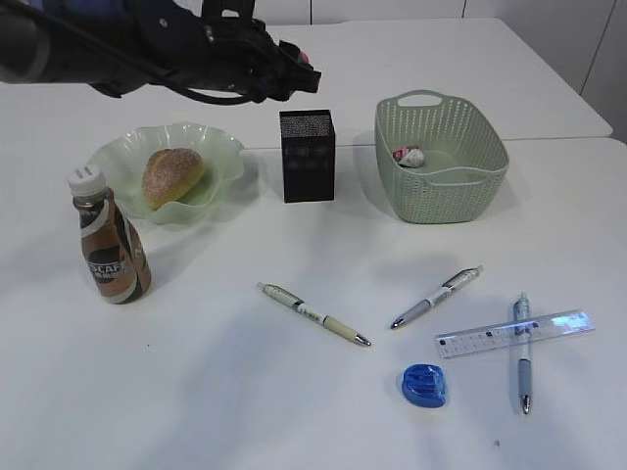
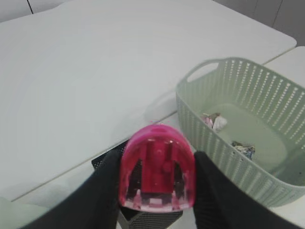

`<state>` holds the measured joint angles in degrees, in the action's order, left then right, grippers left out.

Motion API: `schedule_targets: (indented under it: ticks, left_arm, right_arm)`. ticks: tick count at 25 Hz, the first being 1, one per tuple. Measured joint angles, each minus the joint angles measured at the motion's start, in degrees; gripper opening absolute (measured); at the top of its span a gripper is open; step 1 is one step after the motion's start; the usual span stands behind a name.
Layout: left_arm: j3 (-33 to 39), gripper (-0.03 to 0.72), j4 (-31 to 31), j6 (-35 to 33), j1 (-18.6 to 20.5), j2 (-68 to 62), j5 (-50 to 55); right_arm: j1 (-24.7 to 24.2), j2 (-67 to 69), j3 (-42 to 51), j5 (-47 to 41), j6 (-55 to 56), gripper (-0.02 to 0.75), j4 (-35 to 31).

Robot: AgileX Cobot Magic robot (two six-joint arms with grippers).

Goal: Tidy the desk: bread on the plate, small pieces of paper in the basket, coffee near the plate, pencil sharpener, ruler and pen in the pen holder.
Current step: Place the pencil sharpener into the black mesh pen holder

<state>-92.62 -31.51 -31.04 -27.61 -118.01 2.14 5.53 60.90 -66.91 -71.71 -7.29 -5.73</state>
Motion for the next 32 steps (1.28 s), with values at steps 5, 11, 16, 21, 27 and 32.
schedule_targets:
  ticks: [5,11,16,21,27,32]
  left_arm:
    - [0.0,0.281,-0.1,0.0,0.0,-1.7,-3.5]
    - [0.0,0.281,-0.3,0.0,0.0,-3.9,-10.4]
    - [0.0,0.281,-0.7,0.0,0.0,-6.2,-13.2]
    - [0.0,0.281,-2.6,1.3,0.0,-7.2,-14.9]
    - [0.0,0.281,-5.2,1.5,0.0,-7.2,-17.3]
    - [0.0,0.281,-5.4,3.2,0.0,-7.7,-18.5]
  right_arm:
    - [0.0,0.0,0.0,0.0,0.0,0.449,-0.1]
    - [0.0,0.0,0.0,0.0,0.0,0.449,-1.1]
    - [0.0,0.0,0.0,0.0,0.0,0.449,-1.3]
    - [0.0,0.0,0.0,0.0,-0.1,0.449,-1.6]
    - [0.0,0.0,0.0,1.4,-0.1,0.449,-1.7]
    - [0.0,0.0,0.0,2.5,-0.1,0.449,-1.9]
